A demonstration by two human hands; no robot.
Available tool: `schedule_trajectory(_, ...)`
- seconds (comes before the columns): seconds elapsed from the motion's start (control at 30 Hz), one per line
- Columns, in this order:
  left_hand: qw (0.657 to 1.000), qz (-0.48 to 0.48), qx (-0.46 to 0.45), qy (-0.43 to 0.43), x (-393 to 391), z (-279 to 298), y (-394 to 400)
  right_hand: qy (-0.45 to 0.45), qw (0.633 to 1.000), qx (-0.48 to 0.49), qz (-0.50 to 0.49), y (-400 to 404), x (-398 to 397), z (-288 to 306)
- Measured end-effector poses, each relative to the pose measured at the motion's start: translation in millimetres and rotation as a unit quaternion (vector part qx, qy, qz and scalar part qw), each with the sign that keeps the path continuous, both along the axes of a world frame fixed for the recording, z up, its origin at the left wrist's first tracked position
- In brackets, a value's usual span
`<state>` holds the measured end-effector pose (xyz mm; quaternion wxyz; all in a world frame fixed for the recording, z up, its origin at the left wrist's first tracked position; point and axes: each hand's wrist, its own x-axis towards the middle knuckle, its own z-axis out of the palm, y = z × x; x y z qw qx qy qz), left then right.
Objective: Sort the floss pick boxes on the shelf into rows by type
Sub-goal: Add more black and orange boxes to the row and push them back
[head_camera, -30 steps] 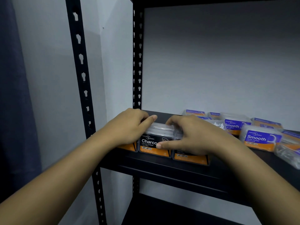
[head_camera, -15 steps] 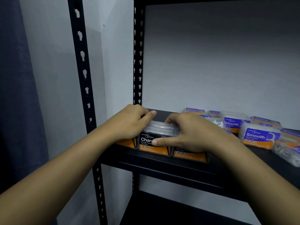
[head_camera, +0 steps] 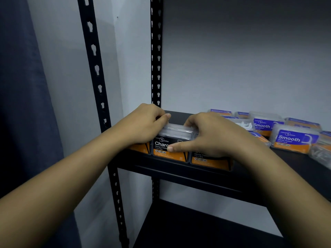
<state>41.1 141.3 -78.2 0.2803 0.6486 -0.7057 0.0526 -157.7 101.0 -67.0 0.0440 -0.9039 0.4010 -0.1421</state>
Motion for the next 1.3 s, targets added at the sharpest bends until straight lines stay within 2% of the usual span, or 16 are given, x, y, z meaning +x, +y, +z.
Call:
schedule_trajectory(0.43,0.998,0.025,0.058,0.001,10.3,10.3,10.9,0.009,1.0,0.001,-0.005,10.5,16.0,2.0)
schedule_trajectory(1.03,0.998,0.054,0.014,0.027,2.6,1.4,8.9,0.002,1.0,0.014,-0.015,12.8,12.1,2.7)
schedule_trajectory(1.3,0.999,0.033,0.008,0.015,2.0,0.2,7.8,-0.001,1.0,0.009,-0.02,13.3,13.7,3.2)
